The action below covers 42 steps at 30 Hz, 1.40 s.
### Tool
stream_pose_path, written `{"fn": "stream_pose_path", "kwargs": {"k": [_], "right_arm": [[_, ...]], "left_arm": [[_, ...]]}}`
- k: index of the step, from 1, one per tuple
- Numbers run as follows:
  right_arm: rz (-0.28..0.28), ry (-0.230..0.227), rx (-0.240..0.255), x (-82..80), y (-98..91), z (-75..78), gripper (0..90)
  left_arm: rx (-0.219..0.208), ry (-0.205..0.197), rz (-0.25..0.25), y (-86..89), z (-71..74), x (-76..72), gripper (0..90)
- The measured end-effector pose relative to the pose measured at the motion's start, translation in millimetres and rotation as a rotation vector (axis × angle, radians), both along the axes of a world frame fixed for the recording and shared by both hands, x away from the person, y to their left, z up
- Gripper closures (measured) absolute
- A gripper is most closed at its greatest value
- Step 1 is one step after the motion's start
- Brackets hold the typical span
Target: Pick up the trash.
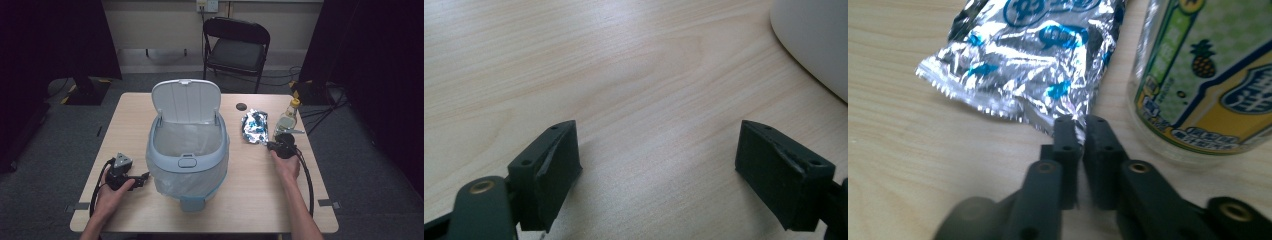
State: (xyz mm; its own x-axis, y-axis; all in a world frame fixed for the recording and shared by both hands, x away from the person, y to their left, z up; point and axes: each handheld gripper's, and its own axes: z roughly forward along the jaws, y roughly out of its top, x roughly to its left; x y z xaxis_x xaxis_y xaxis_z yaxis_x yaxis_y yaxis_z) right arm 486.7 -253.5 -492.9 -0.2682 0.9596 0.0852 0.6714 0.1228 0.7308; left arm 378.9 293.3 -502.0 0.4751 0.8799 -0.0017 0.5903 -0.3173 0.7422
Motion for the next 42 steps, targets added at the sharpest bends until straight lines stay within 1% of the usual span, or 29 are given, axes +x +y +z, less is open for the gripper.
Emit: {"fn": "stream_pose_path", "kwargs": {"k": [3, 5, 7, 9, 10, 11, 12, 14, 15, 16, 17, 19, 21, 22, 24, 25, 26, 27, 28, 29, 31, 32, 33, 34, 35, 36, 39, 40, 42], "right_arm": [[0.009, 0.002, 0.002, -2.2, 2.1, 0.0, 89.7], [0.026, -0.006, -0.001, -4.8, 6.0, 2.5, 88.7], [0.036, -0.033, -0.007, -6.6, 11.3, 10.2, 80.8], [0.032, -0.057, 0.01, -6.1, 14.3, 18.7, 76.9], [0.036, -0.076, 0.017, -2.7, 17.6, 24.2, 68.8], [0.036, -0.076, 0.017, -2.7, 17.6, 24.2, 68.8], [0.035, -0.079, 0.018, -0.5, 18.3, 24.7, 64.6], [0.048, -0.061, 0.037, 8.5, 21.3, 21.7, 58.3], [0.051, -0.054, 0.047, 15.7, 24.3, 16.9, 58.0], [0.051, -0.054, 0.047, 15.7, 24.3, 16.9, 58.0], [0.051, -0.051, 0.059, 19.0, 26.2, 14.4, 58.8], [0.063, -0.046, 0.037, 25.3, 33.0, 10.4, 58.6], [0.072, -0.038, 0.001, 31.0, 40.4, 7.7, 55.7], [0.076, -0.04, -0.002, 33.6, 42.7, 6.8, 54.4], [0.074, -0.029, -0.011, 38.5, 47.0, 4.1, 49.5], [0.083, -0.027, -0.019, 39.7, 47.8, 2.6, 48.8], [0.087, -0.018, -0.032, 40.8, 49.5, 0.1, 46.6], [0.087, -0.02, -0.037, 40.6, 51.5, -1.6, 44.3], [0.092, -0.027, -0.063, 40.2, 54.0, -2.0, 45.1], [0.092, -0.027, -0.063, 40.2, 54.0, -2.0, 45.1], [0.099, -0.034, -0.082, 39.8, 55.2, -2.4, 46.9], [0.101, -0.033, -0.084, 40.1, 55.1, -2.1, 54.9], [0.109, -0.034, -0.078, 40.0, 54.7, -1.6, 59.6], [0.107, -0.035, -0.081, 40.4, 54.3, -1.5, 61.7], [0.125, -0.032, -0.077, 40.2, 55.2, -0.7, 71.7], [0.125, -0.032, -0.077, 40.2, 55.2, -0.7, 71.7], [0.135, -0.028, -0.074, 37.4, 57.7, -0.4, 79.5], [0.141, -0.034, -0.069, 36.0, 58.1, -1.0, 80.2], [0.151, -0.029, -0.064, 33.7, 57.4, -0.6, 81.1]], "left_arm": [[0.0, -0.001, 0.0, 0.0, 0.0, 0.0, 17.5], [0.002, -0.001, 0.0, 0.1, 0.1, 0.0, 17.5], [0.0, 0.0, 0.0, 0.0, 0.0, 0.0, 17.5], [0.0, -0.001, 0.001, -0.1, -0.1, 0.0, 17.5], [0.0, -0.001, 0.001, -0.1, 0.0, 0.0, 17.5], [0.002, -0.002, 0.002, -0.1, 0.0, -0.1, 17.5], [0.001, -0.001, 0.001, -0.1, 0.0, 0.0, 17.5], [0.001, -0.001, 0.002, -0.1, 0.0, -0.1, 17.5], [0.0, -0.001, 0.001, -0.1, -0.1, -0.1, 17.5], [0.0, -0.001, 0.001, -0.1, -0.1, -0.1, 17.5], [0.0, -0.001, 0.001, -0.1, -0.1, 0.0, 17.5], [0.0, 0.0, 0.0, -0.1, 0.0, 0.0, 17.5], [0.001, -0.001, 0.001, -0.1, 0.0, 0.0, 17.5], [0.0, -0.001, 0.001, -0.1, -0.1, 0.0, 17.5], [-0.001, -0.001, 0.001, -0.1, -0.1, 0.0, 17.5], [-0.001, -0.001, 0.001, -0.1, -0.1, 0.0, 17.5], [-0.001, -0.001, 0.001, -0.1, -0.1, 0.0, 17.5], [0.0, -0.001, 0.0, -0.1, 0.0, 0.0, 17.5], [0.0, -0.001, 0.001, -0.1, -0.1, 0.0, 17.5], [-0.001, -0.001, 0.001, -0.1, -0.1, 0.0, 17.5], [0.0, -0.001, 0.002, -0.2, -0.1, -0.1, 17.5], [0.0, -0.001, 0.002, -0.2, -0.1, -0.1, 17.5], [0.0, -0.001, 0.001, -0.2, -0.1, 0.0, 17.5], [0.0, -0.001, 0.002, -0.2, -0.1, -0.1, 17.5], [0.0, -0.001, 0.002, -0.2, -0.1, -0.1, 17.5], [0.0, -0.001, 0.002, -0.2, -0.1, -0.1, 17.5], [0.0, -0.001, 0.002, -0.2, -0.1, -0.1, 17.5], [0.0, -0.001, 0.002, -0.2, -0.1, -0.1, 17.5], [0.001, -0.001, 0.002, -0.2, -0.1, -0.1, 17.5]]}}
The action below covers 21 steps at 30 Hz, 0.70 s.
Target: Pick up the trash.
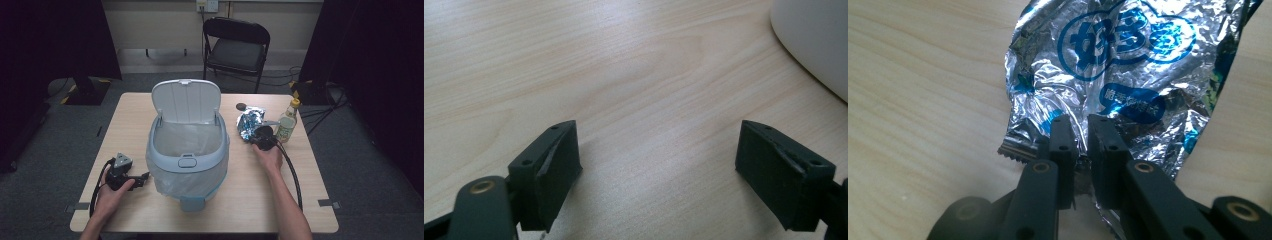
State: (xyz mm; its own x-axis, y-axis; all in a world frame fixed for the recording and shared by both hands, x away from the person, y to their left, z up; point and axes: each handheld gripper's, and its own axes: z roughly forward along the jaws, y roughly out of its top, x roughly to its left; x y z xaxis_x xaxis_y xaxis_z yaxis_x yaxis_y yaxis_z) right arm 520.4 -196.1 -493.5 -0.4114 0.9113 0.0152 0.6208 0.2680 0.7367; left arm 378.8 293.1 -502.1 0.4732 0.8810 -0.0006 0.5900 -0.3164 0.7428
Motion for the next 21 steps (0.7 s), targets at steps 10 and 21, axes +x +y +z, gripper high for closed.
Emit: {"fn": "stream_pose_path", "kwargs": {"k": [10, 21], "right_arm": [[0.045, 0.039, 0.031, -33.2, 3.6, 2.6, 86.7], [0.083, 0.059, 0.058, -76.7, 7.5, 11.9, 69.0]], "left_arm": [[0.0, 0.0, 0.0, 0.0, 0.0, 0.0, 17.5], [0.0, 0.0, 0.0, 0.0, 0.0, 0.0, 17.5]]}}
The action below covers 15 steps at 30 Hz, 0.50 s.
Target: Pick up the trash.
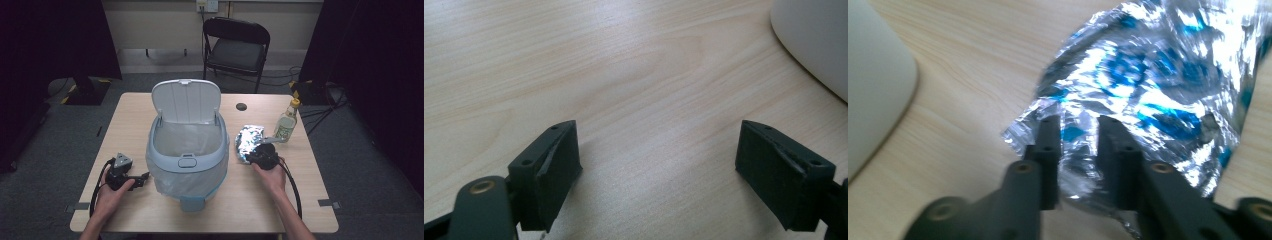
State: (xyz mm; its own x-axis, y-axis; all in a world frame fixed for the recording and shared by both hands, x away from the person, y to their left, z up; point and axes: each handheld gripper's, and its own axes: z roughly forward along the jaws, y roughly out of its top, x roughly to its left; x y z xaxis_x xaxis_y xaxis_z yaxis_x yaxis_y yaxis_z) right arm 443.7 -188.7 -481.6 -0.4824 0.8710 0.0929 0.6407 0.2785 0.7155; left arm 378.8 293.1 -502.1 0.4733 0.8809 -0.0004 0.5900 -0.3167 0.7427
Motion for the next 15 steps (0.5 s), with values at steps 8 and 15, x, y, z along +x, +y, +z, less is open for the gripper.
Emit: {"fn": "stream_pose_path", "kwargs": {"k": [8, 15], "right_arm": [[-0.072, -0.055, 0.018, -6.0, -31.3, 19.8, 53.5], [-0.14, -0.044, -0.038, 0.1, -50.4, 3.4, 43.5]], "left_arm": [[0.0, 0.0, 0.0, 0.0, 0.0, 0.0, 17.5], [0.0, 0.0, -0.001, 0.0, 0.0, 0.0, 17.5]]}}
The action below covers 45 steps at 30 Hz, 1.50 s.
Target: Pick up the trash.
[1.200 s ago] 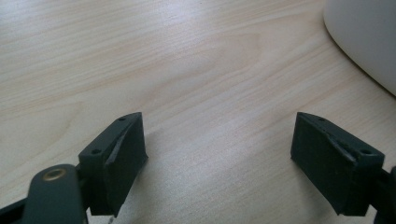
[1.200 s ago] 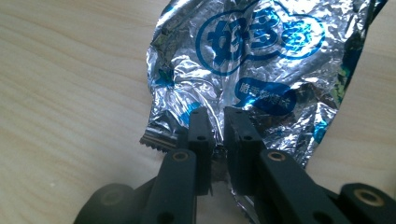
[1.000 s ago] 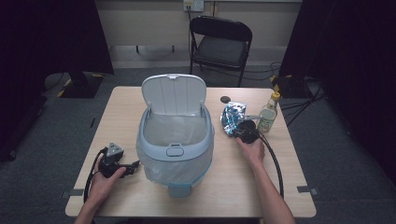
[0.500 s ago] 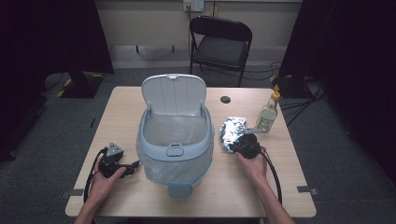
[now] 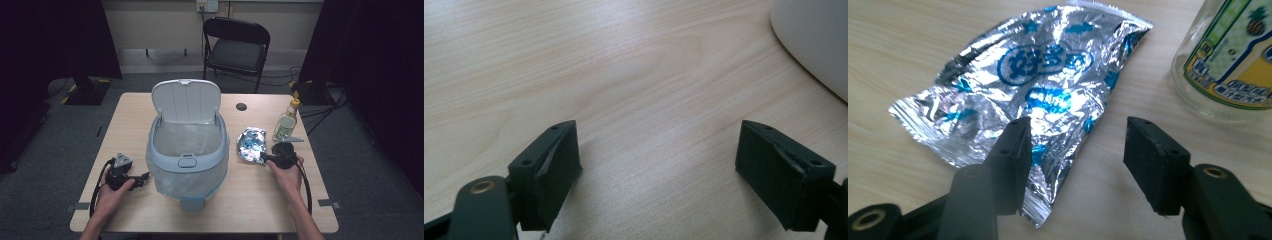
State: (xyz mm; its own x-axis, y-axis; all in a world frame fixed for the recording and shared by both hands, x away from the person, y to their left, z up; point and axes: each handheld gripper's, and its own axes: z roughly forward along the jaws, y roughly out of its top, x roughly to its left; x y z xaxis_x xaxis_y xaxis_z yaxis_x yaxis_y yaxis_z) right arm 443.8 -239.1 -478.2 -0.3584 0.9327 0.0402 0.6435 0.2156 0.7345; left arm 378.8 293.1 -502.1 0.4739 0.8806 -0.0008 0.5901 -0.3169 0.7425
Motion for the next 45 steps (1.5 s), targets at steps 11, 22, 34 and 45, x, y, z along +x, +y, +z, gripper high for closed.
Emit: {"fn": "stream_pose_path", "kwargs": {"k": [11, 22, 34, 45], "right_arm": [[0.017, -0.006, -0.051, 0.0, 7.3, -15.3, 47.4], [0.071, -0.013, -0.05, 0.7, 14.4, -14.4, 86.1], [0.056, -0.003, -0.001, 1.1, 14.0, -14.3, 90.0], [0.064, -0.054, 0.063, -9.9, 8.5, 0.9, 90.0]], "left_arm": [[-0.001, 0.0, 0.0, 0.0, -0.1, 0.0, 17.5], [0.0, 0.0, 0.0, 0.0, 0.0, 0.0, 17.5], [0.0, 0.0, -0.001, 0.1, 0.1, 0.1, 17.5], [0.001, 0.0, -0.001, 0.2, 0.1, 0.0, 17.5]]}}
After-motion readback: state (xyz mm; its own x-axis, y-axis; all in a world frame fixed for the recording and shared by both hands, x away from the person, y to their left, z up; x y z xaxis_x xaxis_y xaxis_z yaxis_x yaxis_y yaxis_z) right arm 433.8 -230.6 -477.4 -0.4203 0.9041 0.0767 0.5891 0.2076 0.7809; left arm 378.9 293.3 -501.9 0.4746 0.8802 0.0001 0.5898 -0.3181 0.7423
